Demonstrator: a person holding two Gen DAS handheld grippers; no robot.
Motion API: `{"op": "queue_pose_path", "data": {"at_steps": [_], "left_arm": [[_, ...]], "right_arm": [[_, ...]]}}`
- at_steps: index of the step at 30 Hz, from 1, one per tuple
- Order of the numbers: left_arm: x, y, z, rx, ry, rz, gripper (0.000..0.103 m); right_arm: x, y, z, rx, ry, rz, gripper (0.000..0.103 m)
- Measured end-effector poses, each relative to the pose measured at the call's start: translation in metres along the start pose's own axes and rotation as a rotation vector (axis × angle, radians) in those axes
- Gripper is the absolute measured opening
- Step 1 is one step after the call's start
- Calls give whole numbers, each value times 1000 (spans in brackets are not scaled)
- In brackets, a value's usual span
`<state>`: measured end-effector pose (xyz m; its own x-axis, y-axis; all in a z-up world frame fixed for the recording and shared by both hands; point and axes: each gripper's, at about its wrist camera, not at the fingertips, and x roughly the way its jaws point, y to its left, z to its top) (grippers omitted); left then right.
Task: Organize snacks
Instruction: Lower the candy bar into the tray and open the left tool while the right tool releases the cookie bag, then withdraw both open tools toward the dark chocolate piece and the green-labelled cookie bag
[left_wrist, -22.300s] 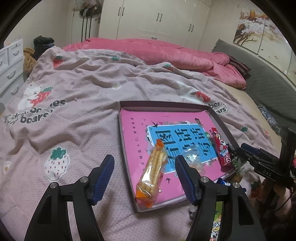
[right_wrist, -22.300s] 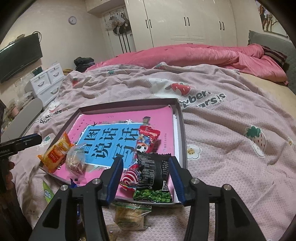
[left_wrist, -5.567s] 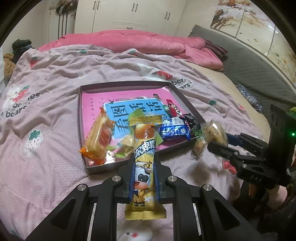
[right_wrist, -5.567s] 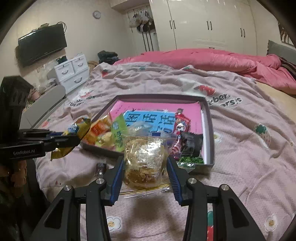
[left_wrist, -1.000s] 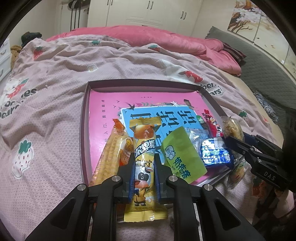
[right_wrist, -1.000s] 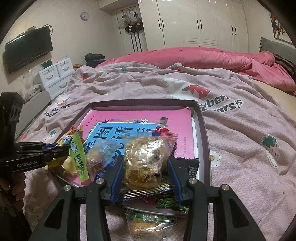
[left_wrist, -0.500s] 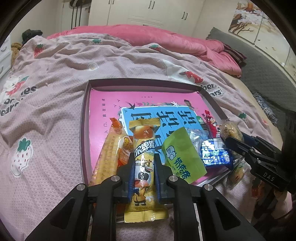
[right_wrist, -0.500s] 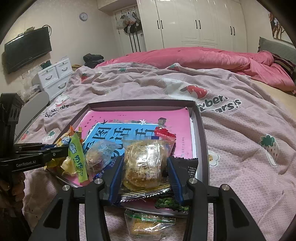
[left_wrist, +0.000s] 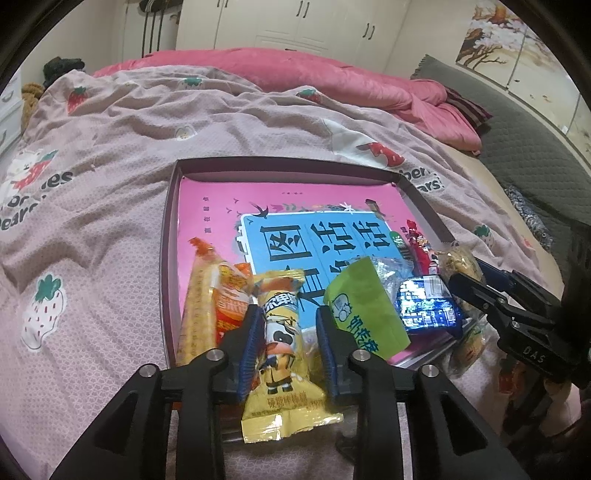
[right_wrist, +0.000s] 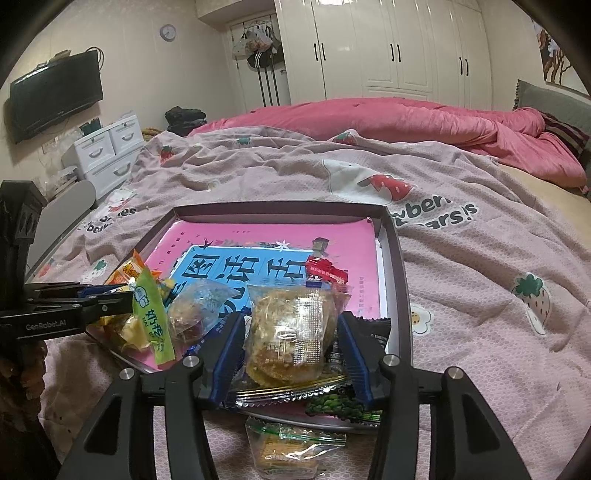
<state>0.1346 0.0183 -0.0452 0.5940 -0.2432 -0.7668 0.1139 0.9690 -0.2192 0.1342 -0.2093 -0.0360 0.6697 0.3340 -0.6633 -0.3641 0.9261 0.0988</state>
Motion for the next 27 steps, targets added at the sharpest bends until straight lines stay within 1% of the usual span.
{"op": "queue_pose_path", "data": {"at_steps": [5,7,9,19,21,25,27], "left_arm": [[-2,0,0,-2,0,-2,34],[-3,0,1,-3,-2,-1,37],[-4,0,1,-5,-5,-5,43],[-14,-2,4,-7,-19,-11,53],[-16,-2,4,-9,-22,-8,57],[-18,-2,4,-14,-22,-6,59],[-19,-2,5,-16,-25,-4,61]], "right_arm": [[-1,1,1,-8,-6,-7,52],[-1,1,1,-11,-5,-16,52],[-1,0,1,-11,-5,-19,52],[-1,0,1,-25,-5,-47,52],[-1,1,0,-24,-6,-47,52],[-2,0,0,-23,-7,-50,53],[-4,0,0,-21,-11,-50,54]]}}
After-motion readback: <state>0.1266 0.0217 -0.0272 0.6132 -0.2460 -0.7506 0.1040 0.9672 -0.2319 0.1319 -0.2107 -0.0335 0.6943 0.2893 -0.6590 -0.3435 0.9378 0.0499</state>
